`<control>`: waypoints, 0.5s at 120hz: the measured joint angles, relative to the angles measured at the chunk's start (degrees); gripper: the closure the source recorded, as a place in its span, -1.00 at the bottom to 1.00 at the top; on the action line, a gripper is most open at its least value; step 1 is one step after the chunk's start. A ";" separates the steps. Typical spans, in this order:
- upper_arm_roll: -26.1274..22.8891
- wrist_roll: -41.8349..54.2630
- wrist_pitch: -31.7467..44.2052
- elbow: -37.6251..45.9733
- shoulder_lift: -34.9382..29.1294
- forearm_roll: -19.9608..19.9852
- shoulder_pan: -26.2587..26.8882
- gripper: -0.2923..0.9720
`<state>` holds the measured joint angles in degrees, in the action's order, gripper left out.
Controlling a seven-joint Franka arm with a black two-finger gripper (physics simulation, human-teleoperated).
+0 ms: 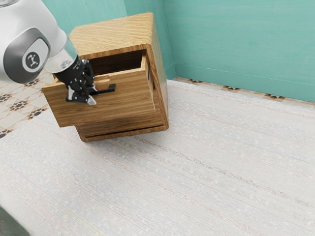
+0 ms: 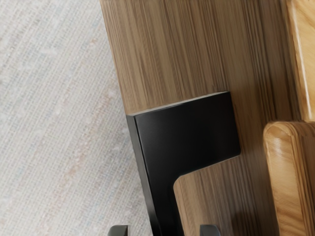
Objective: Pull the drawer handle with one arm to open the drawer
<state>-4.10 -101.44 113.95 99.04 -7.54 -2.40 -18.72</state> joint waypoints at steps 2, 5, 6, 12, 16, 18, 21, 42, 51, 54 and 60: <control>-0.04 -0.04 0.00 0.14 -0.10 0.02 -0.05 0.42; -0.07 -0.11 0.01 0.28 -0.22 0.04 -0.08 0.41; -0.08 -0.13 0.01 0.31 -0.25 0.05 -0.08 0.41; -0.07 -0.25 0.05 0.59 -0.51 0.05 -0.02 0.39; -0.16 -0.32 0.06 0.93 -0.79 0.08 -0.08 0.38; -0.25 -0.37 0.06 1.11 -0.96 0.11 -0.14 0.37; -0.44 -0.45 0.07 1.40 -1.18 0.15 -0.21 0.36; -1.50 -1.15 0.11 3.39 -3.13 0.35 0.01 0.33; -1.54 -1.40 0.14 4.68 -4.27 0.33 0.26 0.33; -1.52 -1.47 0.15 5.12 -4.73 0.31 0.34 0.32; -1.52 -1.62 0.18 5.87 -5.52 0.28 0.43 0.32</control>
<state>-5.62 -103.07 114.13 104.91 -13.06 -2.12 -18.29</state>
